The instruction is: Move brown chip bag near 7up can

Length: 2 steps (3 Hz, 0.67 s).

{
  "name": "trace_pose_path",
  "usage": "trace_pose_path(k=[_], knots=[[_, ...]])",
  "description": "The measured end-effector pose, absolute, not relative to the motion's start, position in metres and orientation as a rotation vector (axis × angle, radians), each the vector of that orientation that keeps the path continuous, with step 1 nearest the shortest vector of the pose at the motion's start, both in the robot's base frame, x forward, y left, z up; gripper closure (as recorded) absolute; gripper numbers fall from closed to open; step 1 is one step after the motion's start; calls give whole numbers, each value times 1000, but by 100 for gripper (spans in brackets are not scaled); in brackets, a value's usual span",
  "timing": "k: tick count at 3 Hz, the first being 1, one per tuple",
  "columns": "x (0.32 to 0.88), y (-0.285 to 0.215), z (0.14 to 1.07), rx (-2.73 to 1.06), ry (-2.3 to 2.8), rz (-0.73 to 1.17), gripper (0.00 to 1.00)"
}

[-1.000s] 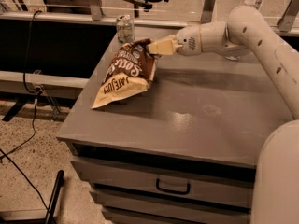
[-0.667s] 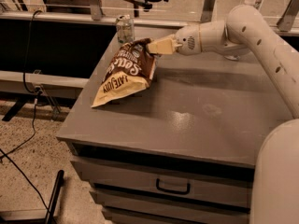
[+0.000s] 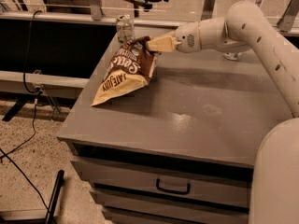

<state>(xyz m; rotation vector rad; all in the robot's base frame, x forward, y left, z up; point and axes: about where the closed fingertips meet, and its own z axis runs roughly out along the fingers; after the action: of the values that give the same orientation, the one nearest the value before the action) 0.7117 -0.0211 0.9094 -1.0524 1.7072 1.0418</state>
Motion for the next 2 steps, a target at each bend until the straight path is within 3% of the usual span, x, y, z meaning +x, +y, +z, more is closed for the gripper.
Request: trace_pose_path(k=[1, 2], knots=[[712, -22, 910, -1058, 1711, 1030, 12], [708, -31, 911, -1085, 1737, 983, 0]])
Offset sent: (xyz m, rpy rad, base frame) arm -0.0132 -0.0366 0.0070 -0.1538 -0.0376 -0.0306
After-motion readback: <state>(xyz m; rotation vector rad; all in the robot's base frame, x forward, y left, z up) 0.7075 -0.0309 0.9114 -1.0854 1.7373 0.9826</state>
